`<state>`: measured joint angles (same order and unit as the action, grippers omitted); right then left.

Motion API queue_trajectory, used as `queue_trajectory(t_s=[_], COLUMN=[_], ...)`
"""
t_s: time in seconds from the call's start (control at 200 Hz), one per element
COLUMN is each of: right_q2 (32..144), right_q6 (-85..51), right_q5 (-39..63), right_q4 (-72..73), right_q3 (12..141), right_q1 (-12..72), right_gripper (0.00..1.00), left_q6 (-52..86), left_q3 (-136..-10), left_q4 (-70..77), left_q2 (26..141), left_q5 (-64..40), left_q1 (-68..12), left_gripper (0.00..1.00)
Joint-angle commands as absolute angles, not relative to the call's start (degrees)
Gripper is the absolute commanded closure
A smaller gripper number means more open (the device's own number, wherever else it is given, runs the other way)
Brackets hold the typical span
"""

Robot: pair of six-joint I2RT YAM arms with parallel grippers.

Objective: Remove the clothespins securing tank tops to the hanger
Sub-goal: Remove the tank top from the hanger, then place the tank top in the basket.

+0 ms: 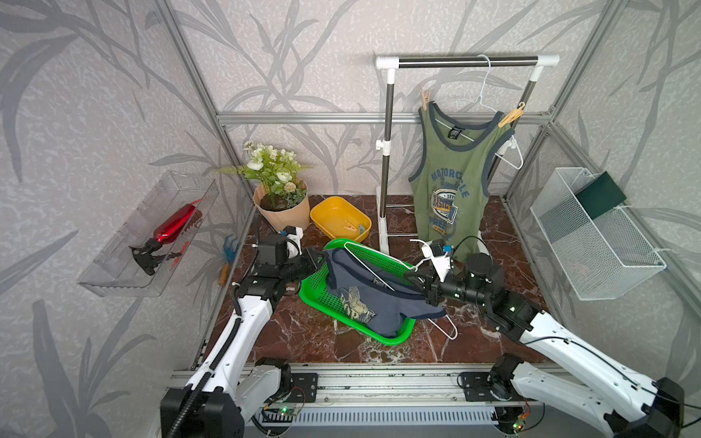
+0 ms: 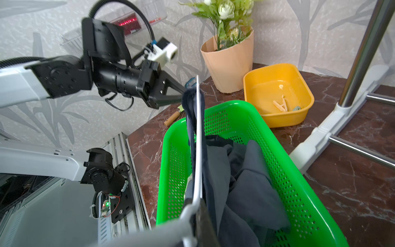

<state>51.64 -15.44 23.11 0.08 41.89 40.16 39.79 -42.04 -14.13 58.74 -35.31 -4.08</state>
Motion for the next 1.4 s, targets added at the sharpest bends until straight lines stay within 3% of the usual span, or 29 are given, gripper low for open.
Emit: queue_trajectory(t_s=[0.0,0.355,0.68,0.885,1.105,1.205,1.395], right_q2=[52.0,62.2,70.7,71.5,70.7,71.2,76.9], right_q6=[-18.5,-18.7,-16.5,-8.5,-4.5,-4.2,0.0], right_q5=[24.5,24.0,23.3,17.8,15.0,14.2,10.3], right_q4=[9.8,22.9,26.9,10.7,-2.1,-6.8,-19.9], right_q3=[41.6,48.4,59.0,67.6,74.3,77.8,88.7], right_q1=[39.9,42.9,43.0,42.6,39.2,36.9,33.7], right_gripper=[1.00,1.00,1.00,1.00,1.00,1.00,1.00], left_q6=[41.6,40.8,36.2,32.4,29.1,28.7,35.3], left_q3=[-39.4,-39.0,-40.6,-46.7,-55.1,-56.3,-50.0], left_q4=[-12.8,-12.0,-17.2,-26.4,-30.4,-30.0,-17.1], left_q2=[59.2,61.1,60.9,58.3,59.0,60.7,63.4], left_q5=[-38.0,-37.3,-33.5,-19.8,-17.9,-19.6,-33.7], left_q1=[-4.6,-12.7,-14.0,-10.3,-1.7,-1.3,-3.7], left_gripper=[1.00,1.00,1.00,1.00,1.00,1.00,1.00])
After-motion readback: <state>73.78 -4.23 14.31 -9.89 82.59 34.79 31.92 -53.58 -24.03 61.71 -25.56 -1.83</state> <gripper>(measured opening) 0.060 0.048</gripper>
